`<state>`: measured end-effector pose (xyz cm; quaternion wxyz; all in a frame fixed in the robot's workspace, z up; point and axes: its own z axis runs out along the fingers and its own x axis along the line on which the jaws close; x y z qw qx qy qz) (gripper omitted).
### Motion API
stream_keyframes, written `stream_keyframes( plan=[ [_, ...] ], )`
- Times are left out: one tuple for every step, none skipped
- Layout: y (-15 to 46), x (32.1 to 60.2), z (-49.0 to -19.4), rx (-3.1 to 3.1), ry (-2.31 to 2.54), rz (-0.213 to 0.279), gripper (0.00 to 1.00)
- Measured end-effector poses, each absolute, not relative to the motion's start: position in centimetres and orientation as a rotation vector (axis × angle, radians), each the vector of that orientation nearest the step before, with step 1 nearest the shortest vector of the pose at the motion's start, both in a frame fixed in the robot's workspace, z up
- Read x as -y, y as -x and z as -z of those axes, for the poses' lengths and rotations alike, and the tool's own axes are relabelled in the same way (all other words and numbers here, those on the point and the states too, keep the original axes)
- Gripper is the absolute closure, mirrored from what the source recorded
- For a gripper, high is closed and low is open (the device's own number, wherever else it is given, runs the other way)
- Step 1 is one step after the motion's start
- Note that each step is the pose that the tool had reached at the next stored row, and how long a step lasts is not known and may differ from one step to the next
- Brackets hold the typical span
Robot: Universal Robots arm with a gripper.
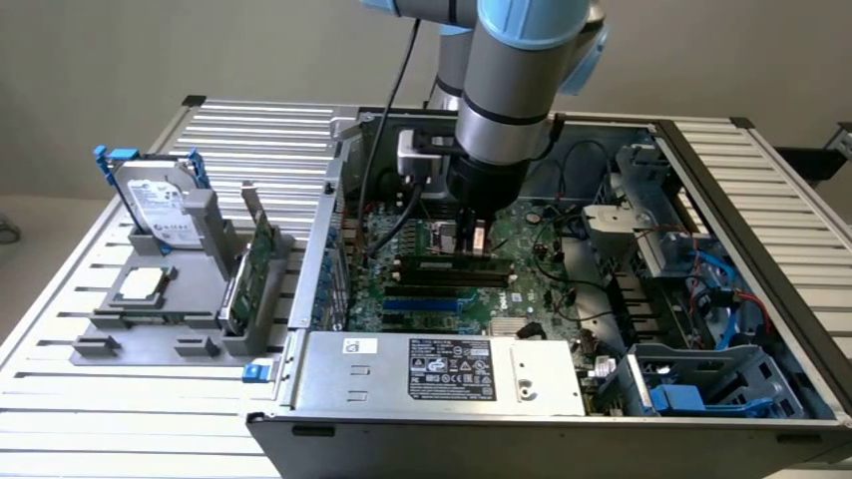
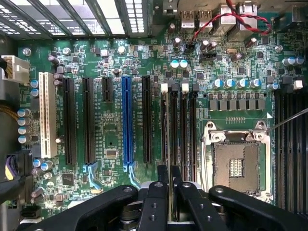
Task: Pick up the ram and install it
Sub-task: 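Insert the ram into the slot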
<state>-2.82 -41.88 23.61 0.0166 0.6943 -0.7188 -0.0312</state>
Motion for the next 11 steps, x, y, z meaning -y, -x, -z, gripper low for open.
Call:
stream_keyframes(
  plan=[
    [2.82,41.87,-23.55,2.234,-2.158,0.096,0.86],
    [2.82,41.85,-23.50,2.234,-2.158,0.096,0.86],
    [2.82,41.84,-23.46,2.234,-2.158,0.096,0.86],
    [2.82,41.82,-23.42,2.234,-2.158,0.095,0.86],
    [2.82,41.81,-23.38,2.234,-2.158,0.095,0.86],
    [2.82,41.80,-23.35,2.234,-2.157,0.094,0.86],
    [2.82,41.78,-23.33,2.234,-2.157,0.094,0.86],
    [2.82,41.77,-23.30,2.234,-2.157,0.094,0.86],
    [2.82,41.76,-23.28,2.233,-2.157,0.094,0.86],
    [2.83,41.76,-23.23,2.233,-2.157,0.093,0.86],
    [2.83,41.75,-23.15,2.233,-2.156,0.092,0.86]
  ],
)
